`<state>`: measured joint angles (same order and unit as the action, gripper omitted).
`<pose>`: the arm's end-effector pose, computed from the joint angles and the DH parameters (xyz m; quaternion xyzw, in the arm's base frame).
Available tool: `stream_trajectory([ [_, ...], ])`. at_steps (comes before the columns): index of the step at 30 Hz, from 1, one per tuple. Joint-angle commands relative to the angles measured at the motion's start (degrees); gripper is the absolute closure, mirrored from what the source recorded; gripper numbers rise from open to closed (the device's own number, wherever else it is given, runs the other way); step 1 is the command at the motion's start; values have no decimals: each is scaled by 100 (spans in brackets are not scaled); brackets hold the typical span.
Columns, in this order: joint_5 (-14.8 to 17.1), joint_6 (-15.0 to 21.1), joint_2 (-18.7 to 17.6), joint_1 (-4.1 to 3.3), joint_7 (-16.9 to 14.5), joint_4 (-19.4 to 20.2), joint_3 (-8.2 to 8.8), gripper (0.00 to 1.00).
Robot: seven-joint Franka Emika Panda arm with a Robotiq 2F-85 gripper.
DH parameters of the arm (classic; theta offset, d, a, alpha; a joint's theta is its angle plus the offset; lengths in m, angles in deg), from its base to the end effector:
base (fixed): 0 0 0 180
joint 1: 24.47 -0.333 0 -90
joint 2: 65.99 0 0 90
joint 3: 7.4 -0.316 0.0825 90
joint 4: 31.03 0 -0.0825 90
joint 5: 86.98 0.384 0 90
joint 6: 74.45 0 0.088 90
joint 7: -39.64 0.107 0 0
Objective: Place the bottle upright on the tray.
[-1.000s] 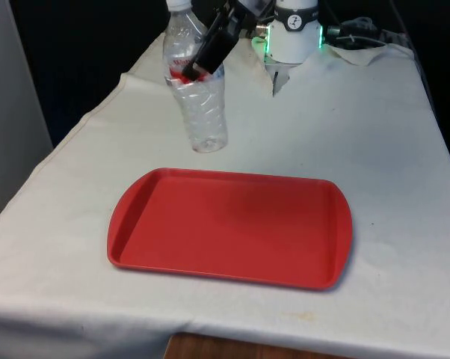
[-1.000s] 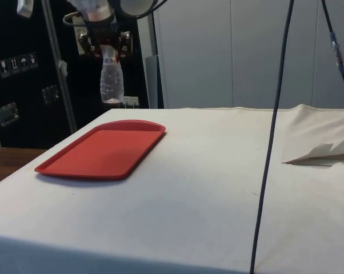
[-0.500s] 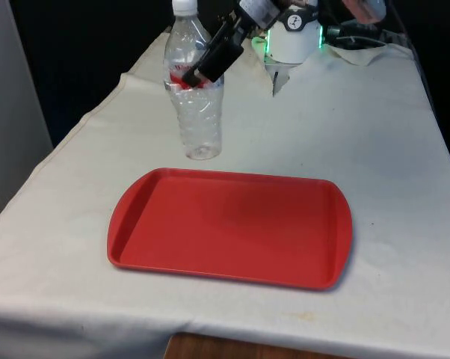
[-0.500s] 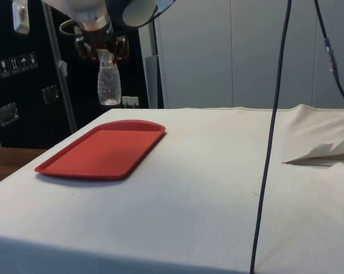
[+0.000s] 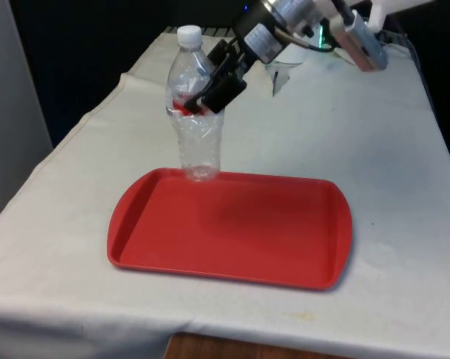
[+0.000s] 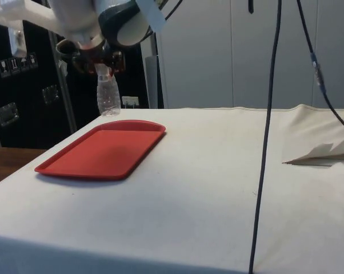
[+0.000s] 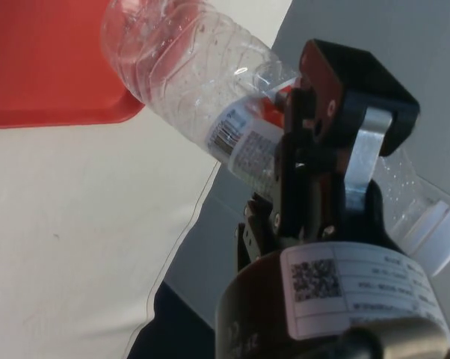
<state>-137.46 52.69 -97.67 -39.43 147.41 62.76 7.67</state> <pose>0.6954 -0.0016 0.3224 0.7302 -0.5490 0.3345 0.2313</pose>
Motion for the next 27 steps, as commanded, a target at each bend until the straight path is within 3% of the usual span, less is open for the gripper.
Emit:
stream_trajectory([
  [1, 0, 11, -103, 17, -17, -80, 0, 67],
  [16, 6, 29, -521, 34, 17, -315, 0, 67],
  [27, -17, -6, -630, -17, 132, -298, -40, 67],
])
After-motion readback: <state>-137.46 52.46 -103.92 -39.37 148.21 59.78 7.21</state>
